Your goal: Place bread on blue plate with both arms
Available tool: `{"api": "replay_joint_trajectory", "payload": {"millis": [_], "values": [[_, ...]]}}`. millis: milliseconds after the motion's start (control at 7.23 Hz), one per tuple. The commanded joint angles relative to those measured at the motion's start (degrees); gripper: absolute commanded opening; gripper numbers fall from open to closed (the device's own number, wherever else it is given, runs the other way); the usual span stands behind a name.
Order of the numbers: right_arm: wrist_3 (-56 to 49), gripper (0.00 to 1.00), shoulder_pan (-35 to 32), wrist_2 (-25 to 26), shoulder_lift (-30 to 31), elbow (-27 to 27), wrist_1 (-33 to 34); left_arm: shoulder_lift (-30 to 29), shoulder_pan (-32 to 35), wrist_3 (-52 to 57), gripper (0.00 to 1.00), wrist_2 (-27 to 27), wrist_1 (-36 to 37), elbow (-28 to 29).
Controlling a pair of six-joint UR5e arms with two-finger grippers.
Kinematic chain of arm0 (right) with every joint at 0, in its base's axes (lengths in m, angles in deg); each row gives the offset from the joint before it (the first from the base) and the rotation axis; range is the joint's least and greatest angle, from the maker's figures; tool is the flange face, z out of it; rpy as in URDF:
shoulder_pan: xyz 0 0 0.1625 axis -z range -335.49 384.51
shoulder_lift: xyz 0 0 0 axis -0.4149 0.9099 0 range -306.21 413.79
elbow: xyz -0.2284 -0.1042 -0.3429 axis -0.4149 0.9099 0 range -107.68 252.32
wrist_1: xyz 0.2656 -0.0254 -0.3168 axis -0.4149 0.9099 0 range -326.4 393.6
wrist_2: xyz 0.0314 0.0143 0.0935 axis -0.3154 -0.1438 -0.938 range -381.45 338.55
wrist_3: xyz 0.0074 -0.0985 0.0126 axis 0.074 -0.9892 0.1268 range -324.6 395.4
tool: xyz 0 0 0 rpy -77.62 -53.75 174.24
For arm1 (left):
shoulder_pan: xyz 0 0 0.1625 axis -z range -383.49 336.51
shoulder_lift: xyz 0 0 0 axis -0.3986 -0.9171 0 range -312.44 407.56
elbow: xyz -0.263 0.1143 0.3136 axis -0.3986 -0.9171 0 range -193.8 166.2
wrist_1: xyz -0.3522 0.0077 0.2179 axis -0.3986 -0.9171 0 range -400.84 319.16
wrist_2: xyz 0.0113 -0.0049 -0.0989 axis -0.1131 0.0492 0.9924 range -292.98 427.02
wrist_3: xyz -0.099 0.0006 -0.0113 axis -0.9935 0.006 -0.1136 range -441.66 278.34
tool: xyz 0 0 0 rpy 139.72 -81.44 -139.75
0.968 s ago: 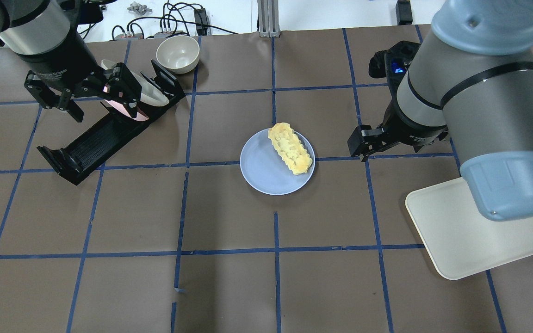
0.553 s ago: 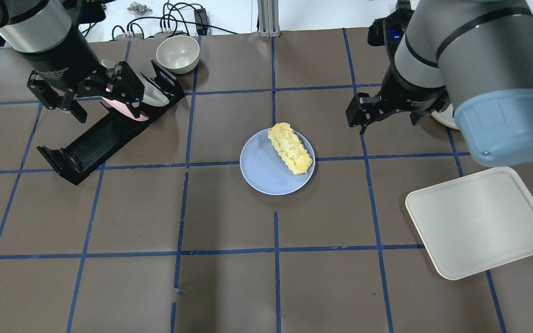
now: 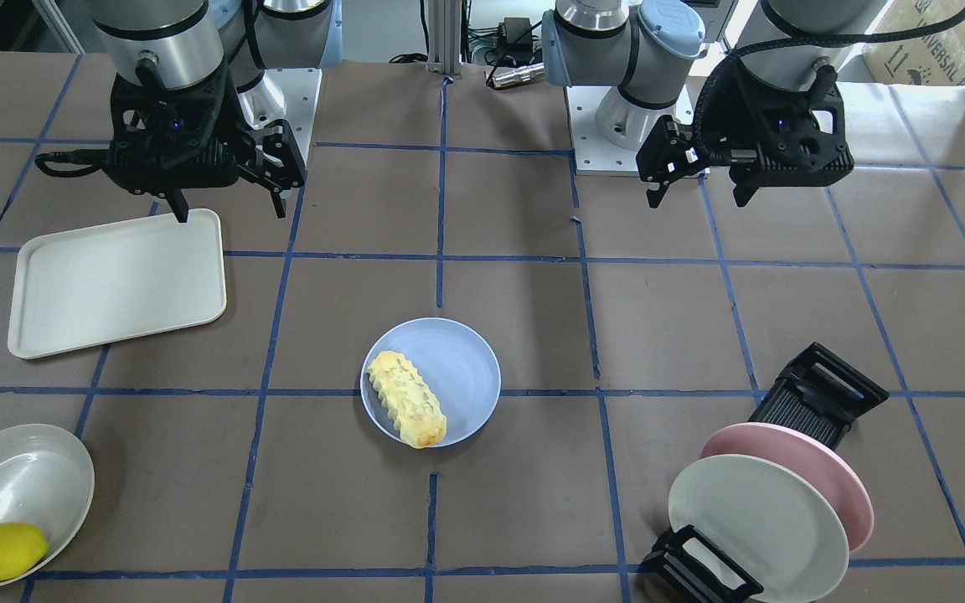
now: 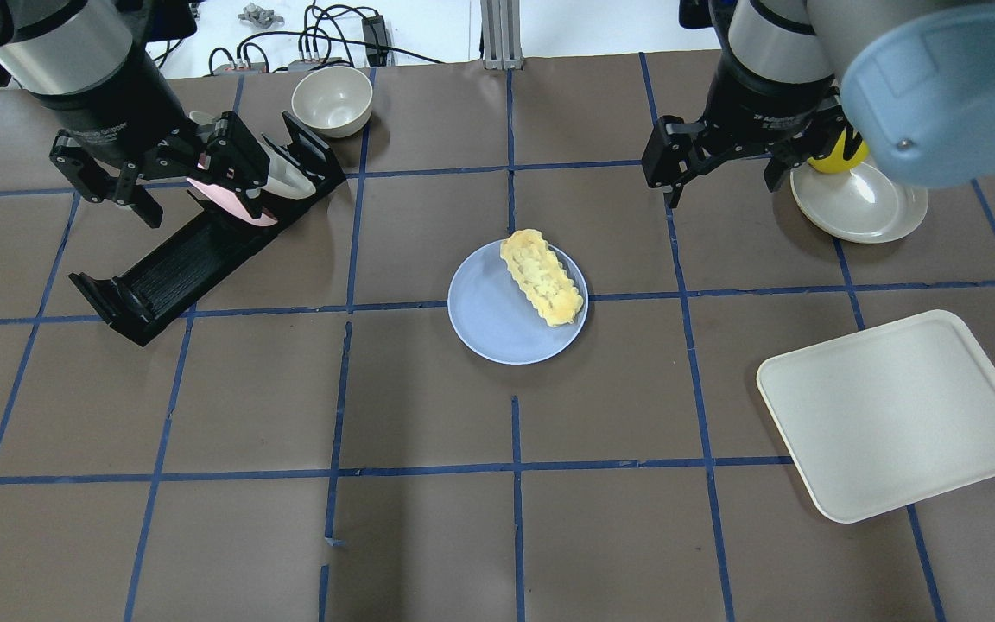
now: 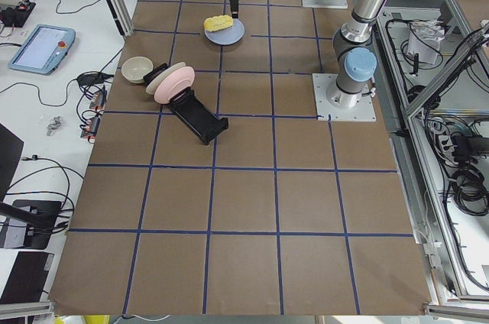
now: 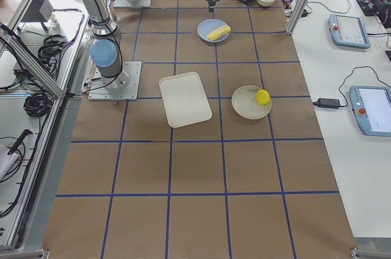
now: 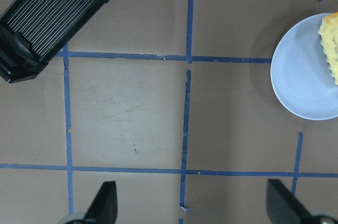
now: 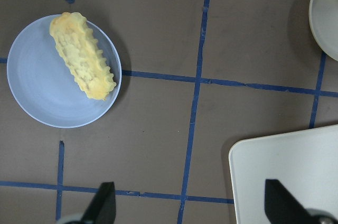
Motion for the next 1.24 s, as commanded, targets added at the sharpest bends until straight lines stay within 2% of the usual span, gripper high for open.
{"api": "replay_joint_trajectory", "payload": {"millis": [0,1106], "values": [[0.11,1.0,0.03,0.07,-1.0,1.16,-2.73,-0.17,0.0,0.0,1.0,-0.03,0.09,-0.08],[-1.29,1.0,-0.32,0.07,-0.03,1.07,-2.91,0.0,0.0,0.0,1.0,0.15,0.09,-0.08]]}}
